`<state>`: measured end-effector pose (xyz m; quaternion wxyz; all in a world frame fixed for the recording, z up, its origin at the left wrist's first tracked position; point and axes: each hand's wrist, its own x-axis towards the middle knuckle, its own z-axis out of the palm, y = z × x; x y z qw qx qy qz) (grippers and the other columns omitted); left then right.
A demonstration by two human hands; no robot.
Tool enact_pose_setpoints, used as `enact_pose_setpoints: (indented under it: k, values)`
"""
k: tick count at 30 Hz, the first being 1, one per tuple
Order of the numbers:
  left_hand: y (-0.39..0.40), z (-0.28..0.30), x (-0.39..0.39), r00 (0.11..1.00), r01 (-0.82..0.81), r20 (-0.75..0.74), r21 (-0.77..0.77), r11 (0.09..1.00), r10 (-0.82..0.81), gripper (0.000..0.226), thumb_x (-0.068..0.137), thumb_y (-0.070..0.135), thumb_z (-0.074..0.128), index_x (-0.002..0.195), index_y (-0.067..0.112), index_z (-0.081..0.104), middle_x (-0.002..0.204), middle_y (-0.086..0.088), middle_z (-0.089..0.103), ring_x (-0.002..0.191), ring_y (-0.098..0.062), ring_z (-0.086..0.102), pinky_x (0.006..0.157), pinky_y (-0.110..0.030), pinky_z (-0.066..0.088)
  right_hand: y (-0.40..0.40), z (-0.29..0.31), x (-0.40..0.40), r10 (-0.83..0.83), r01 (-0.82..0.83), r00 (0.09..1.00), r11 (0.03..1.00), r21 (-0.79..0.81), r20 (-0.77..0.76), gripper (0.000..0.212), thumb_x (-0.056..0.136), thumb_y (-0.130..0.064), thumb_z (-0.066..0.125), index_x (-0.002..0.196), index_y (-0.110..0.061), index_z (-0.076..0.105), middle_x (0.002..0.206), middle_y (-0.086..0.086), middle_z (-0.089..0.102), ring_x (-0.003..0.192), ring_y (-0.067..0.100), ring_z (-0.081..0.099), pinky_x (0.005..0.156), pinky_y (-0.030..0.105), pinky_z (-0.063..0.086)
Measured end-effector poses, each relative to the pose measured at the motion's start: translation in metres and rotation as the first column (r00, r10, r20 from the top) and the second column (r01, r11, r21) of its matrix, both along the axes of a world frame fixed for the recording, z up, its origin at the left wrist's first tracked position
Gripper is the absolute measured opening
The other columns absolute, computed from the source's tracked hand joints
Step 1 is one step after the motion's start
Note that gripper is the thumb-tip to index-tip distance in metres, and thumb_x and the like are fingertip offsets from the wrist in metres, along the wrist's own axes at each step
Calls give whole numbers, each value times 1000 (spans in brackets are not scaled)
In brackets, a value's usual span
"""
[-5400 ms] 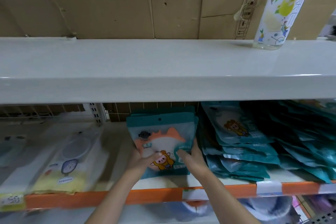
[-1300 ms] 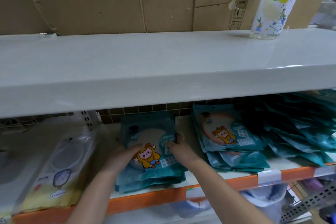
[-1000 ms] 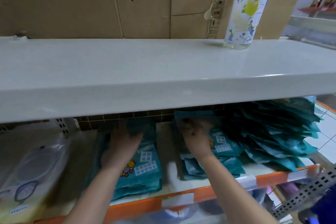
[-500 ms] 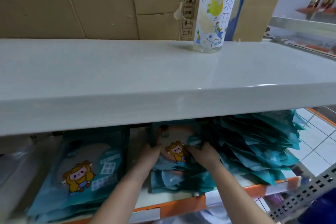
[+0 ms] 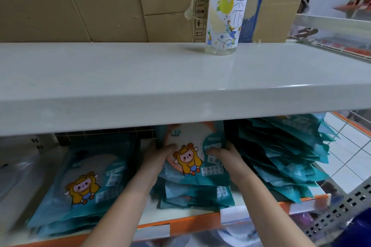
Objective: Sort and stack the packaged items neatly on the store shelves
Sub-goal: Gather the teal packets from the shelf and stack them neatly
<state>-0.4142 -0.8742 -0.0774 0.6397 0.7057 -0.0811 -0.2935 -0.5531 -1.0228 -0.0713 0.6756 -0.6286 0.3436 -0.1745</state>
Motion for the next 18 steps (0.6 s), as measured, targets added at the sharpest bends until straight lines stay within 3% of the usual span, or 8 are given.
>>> enact_pose_setpoints:
  k: [5, 7, 10, 14, 18]
  values:
    - [2, 13, 6, 997, 72, 47, -82, 994, -68, 75, 66, 35, 83, 131, 25, 47, 116, -2, 66, 101, -24, 66, 89, -47, 54, 5, 15, -5, 19, -17, 996, 999, -33, 85, 38, 81, -7, 69, 103, -35, 56, 104, -3, 69, 97, 20, 66, 90, 41, 50]
    - [3, 10, 5, 997, 76, 20, -120, 990, -74, 61, 71, 28, 81, 124, 25, 51, 111, -4, 69, 97, -23, 68, 86, -45, 55, 5, 14, -6, 29, -26, 996, 999, -38, 80, 37, 82, -7, 69, 101, -36, 56, 102, -5, 68, 96, 18, 66, 88, 39, 49]
    - [4, 5, 1, 998, 69, 1, -114, 991, -69, 44, 76, 19, 77, 115, 21, 55, 102, -6, 72, 88, -23, 71, 70, -35, 57, 6, 8, -5, 42, -40, 998, 998, -49, 52, 36, 83, -7, 67, 102, -35, 56, 102, -7, 68, 97, 15, 64, 89, 36, 47]
    - [3, -2, 0, 994, 110, -7, -111, 988, -111, 44, 78, 14, 74, 116, 18, 53, 104, -9, 70, 89, -25, 70, 75, -41, 58, 8, 2, -5, 66, -64, 998, 995, -71, 20, 36, 86, -8, 63, 108, -35, 51, 103, -12, 64, 98, 7, 60, 78, 24, 44]
    - [1, -2, -6, 992, 127, 20, -162, 979, -125, 35, 82, 12, 71, 107, 27, 52, 99, -1, 69, 87, -19, 68, 67, -31, 53, 7, 1, -8, 47, -45, 998, 996, -74, 29, 39, 85, -6, 64, 114, -30, 51, 104, -11, 64, 100, 8, 59, 75, 21, 43]
